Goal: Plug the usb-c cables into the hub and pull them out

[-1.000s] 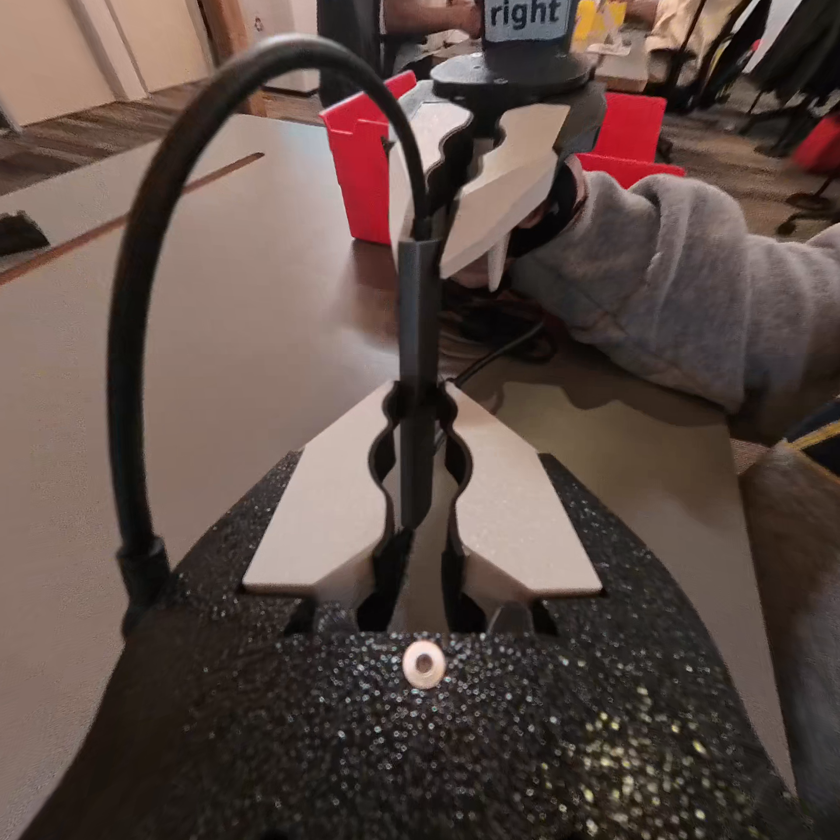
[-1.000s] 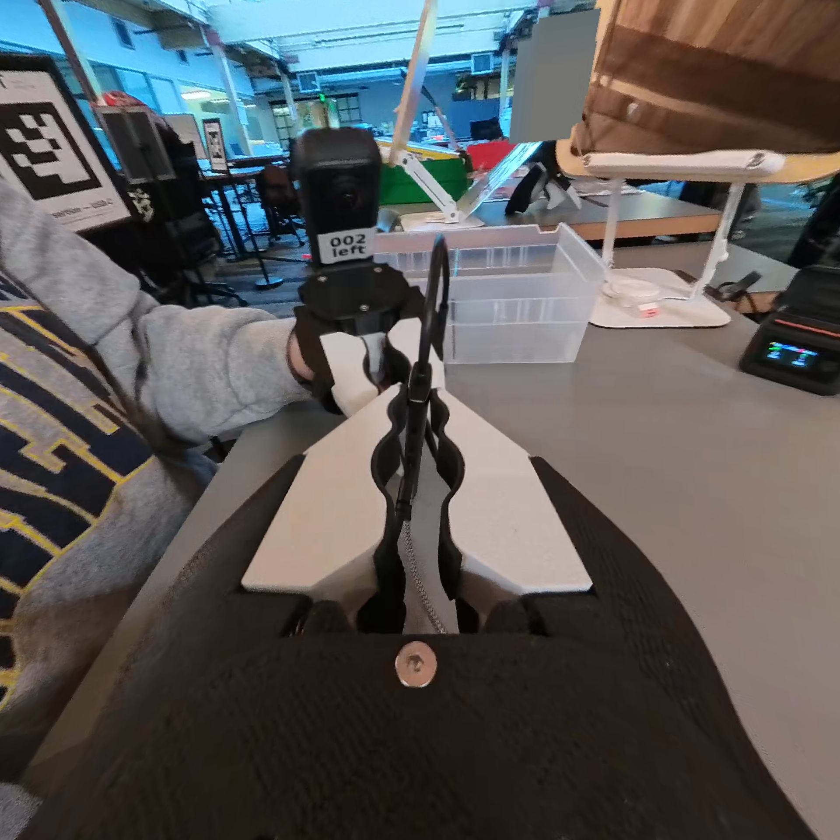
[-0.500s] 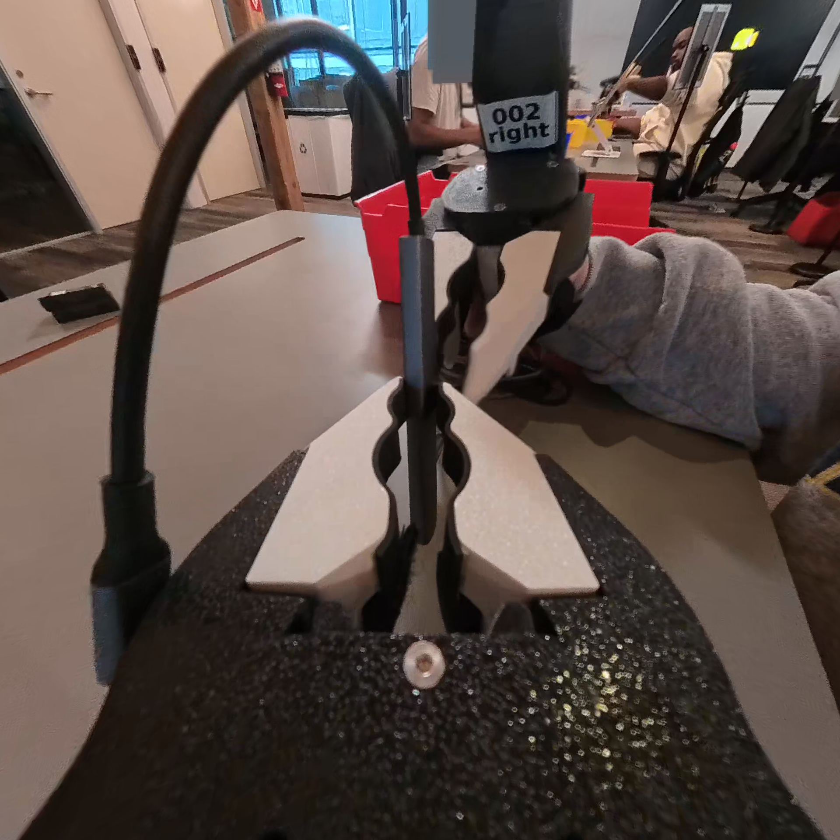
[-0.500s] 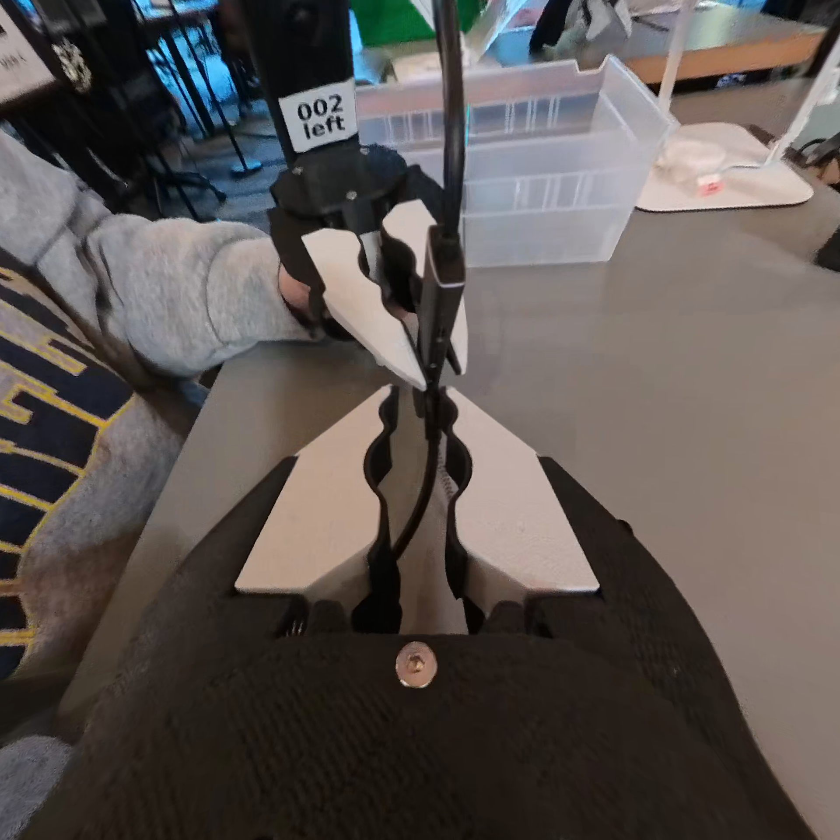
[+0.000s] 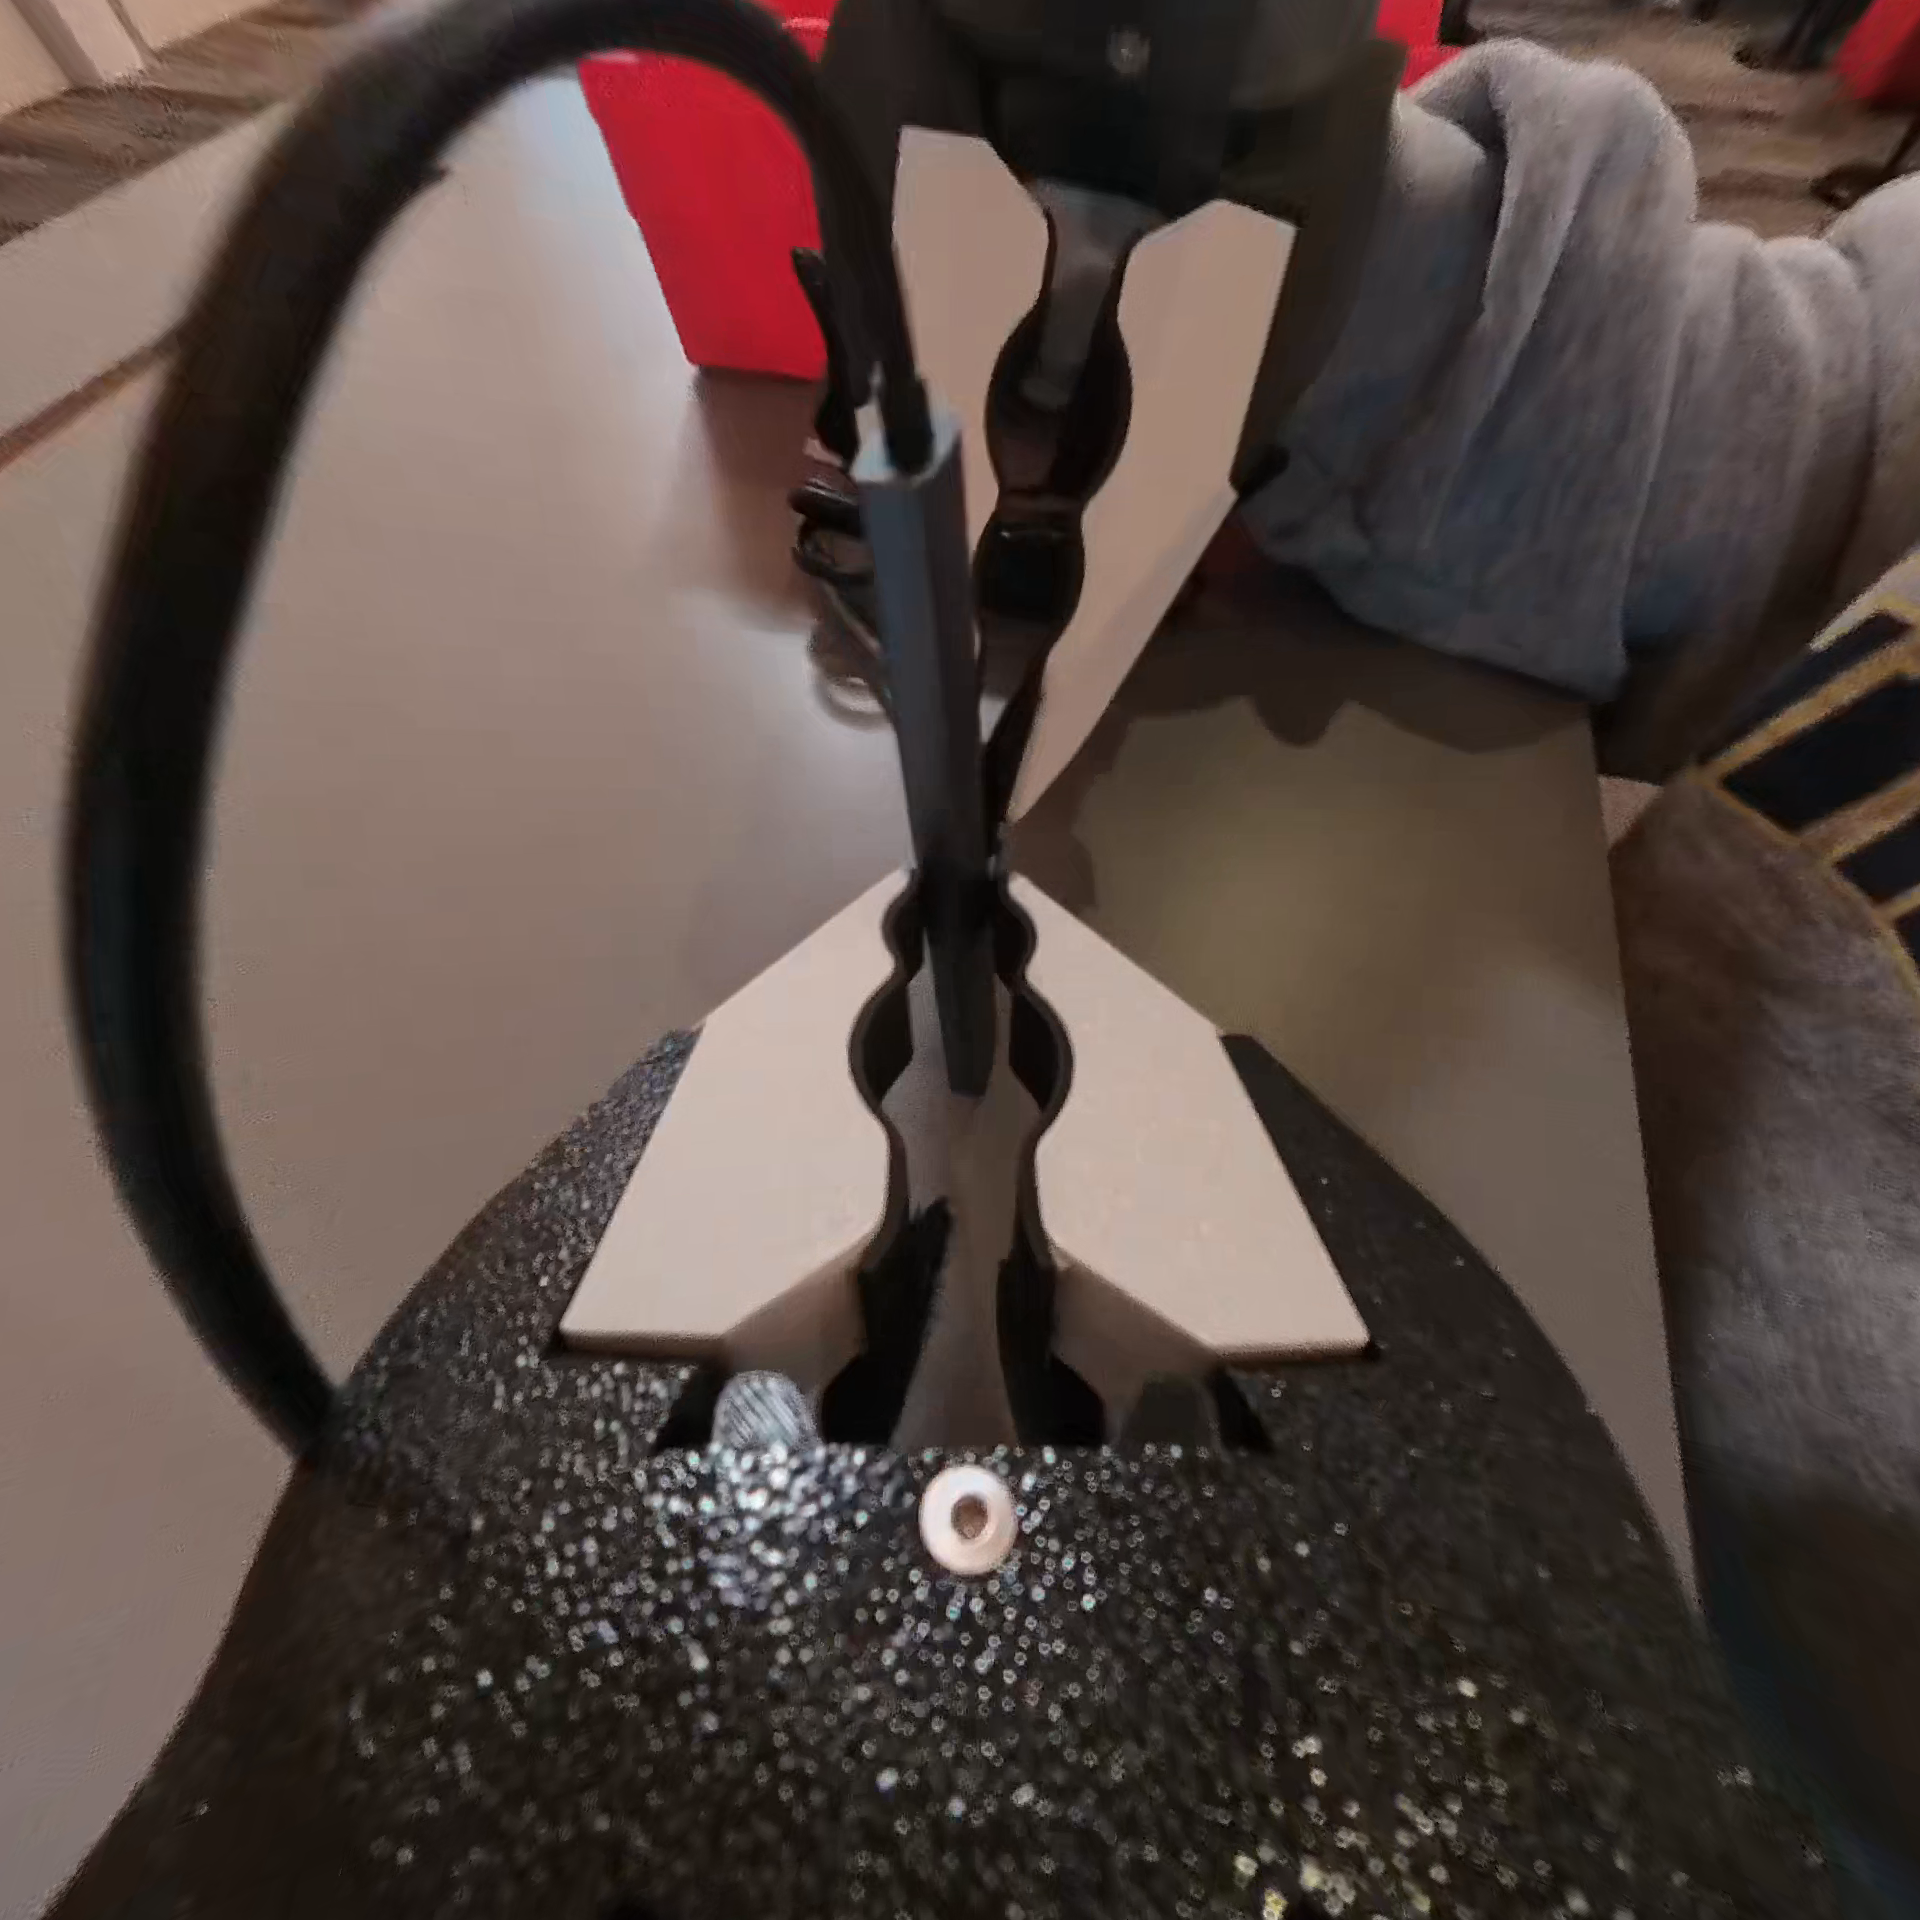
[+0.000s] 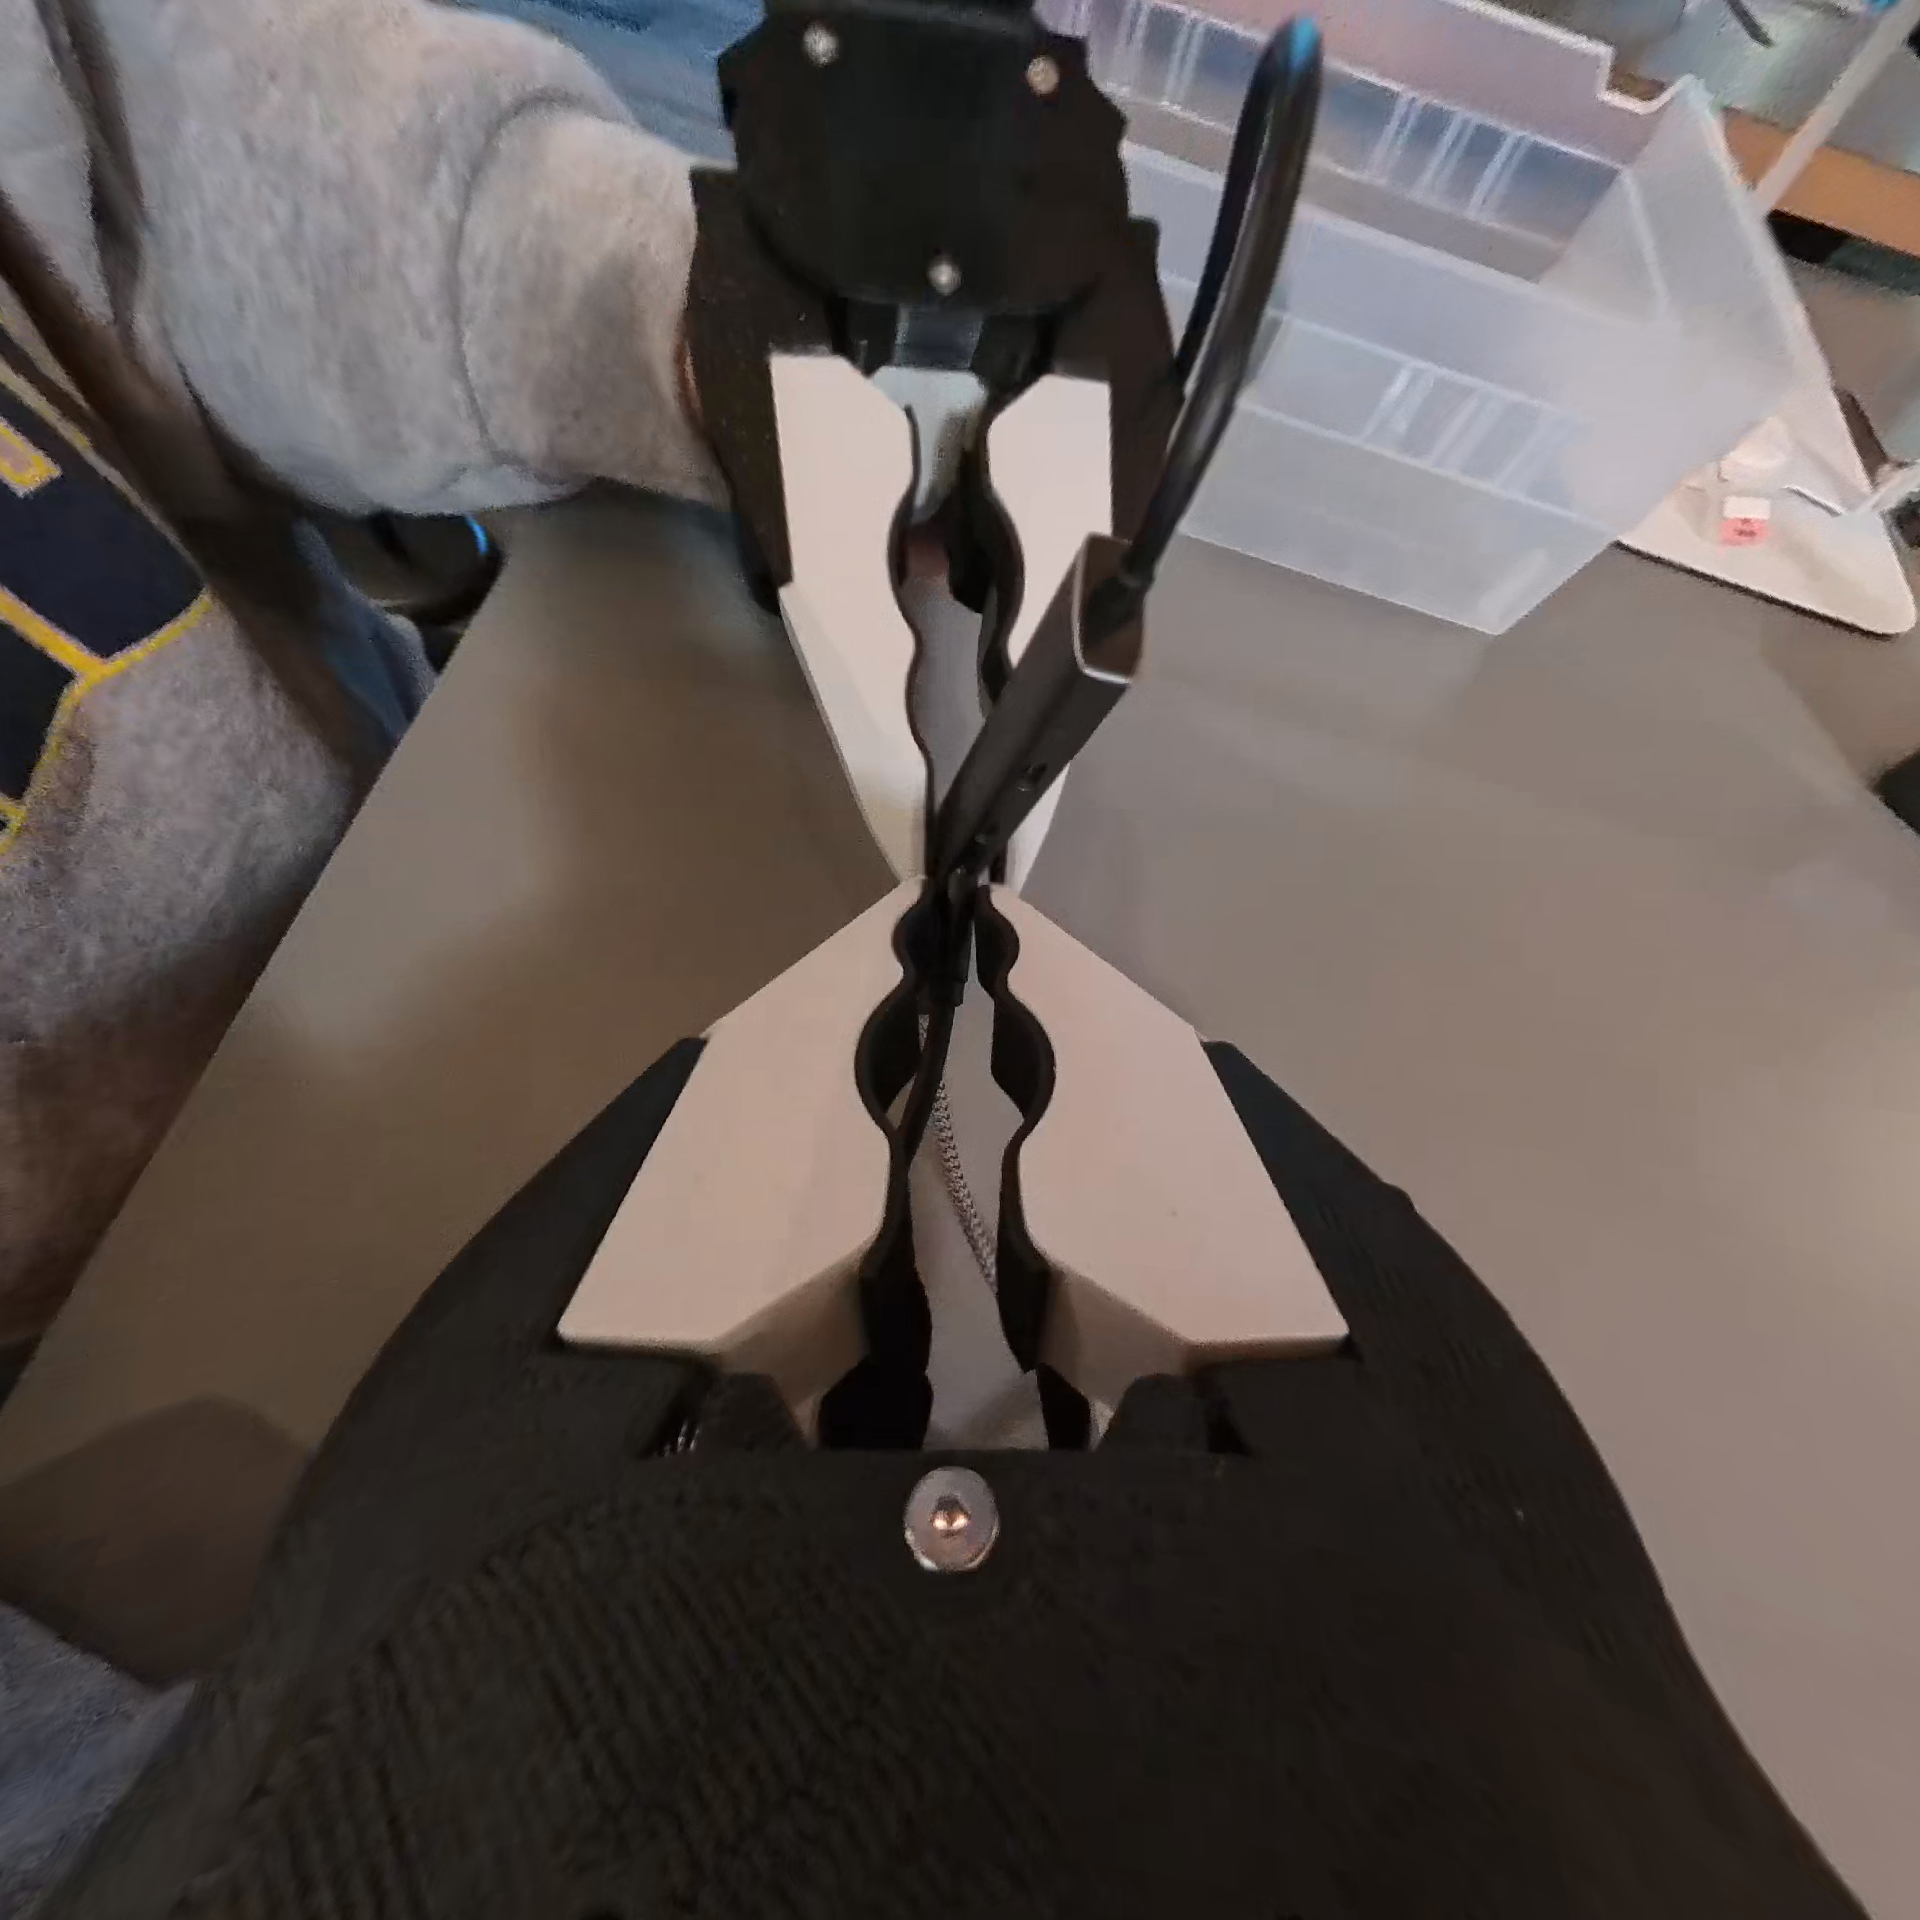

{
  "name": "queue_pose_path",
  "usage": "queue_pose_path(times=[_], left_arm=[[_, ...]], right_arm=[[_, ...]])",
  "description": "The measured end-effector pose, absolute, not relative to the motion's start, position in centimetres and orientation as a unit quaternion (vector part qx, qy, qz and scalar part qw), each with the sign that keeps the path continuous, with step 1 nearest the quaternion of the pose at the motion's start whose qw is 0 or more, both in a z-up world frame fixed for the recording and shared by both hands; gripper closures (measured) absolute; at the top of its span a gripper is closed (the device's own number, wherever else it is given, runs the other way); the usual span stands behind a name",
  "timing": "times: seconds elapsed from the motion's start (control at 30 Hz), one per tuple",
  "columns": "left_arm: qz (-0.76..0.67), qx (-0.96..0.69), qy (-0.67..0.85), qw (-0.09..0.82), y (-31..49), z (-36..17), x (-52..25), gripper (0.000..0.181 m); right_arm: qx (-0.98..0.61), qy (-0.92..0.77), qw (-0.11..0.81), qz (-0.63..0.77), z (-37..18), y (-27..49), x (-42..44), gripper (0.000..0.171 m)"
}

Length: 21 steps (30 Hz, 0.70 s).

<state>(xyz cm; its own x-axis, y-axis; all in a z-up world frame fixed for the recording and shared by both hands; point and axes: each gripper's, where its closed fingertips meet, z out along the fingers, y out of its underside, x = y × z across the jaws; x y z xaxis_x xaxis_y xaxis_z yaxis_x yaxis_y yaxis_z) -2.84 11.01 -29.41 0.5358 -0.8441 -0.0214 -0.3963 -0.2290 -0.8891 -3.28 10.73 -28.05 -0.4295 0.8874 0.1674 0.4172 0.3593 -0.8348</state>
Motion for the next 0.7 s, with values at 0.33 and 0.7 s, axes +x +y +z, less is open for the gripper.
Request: queue_pose_path(times=[0.33, 0.7], left_arm=[[-0.19, -0.706, 0.454, 0.509, 9.8, -29.1, -3.1, 0.174], [-0.16, -0.676, 0.49, 0.527, 6.4, -27.0, -3.2, 0.172]], right_arm=[[-0.432, -0.764, 0.302, 0.372, -28.3, 9.5, -3.7, 0.165], [-0.393, -0.799, 0.376, 0.255, -27.0, 6.4, -4.1, 0.166]])
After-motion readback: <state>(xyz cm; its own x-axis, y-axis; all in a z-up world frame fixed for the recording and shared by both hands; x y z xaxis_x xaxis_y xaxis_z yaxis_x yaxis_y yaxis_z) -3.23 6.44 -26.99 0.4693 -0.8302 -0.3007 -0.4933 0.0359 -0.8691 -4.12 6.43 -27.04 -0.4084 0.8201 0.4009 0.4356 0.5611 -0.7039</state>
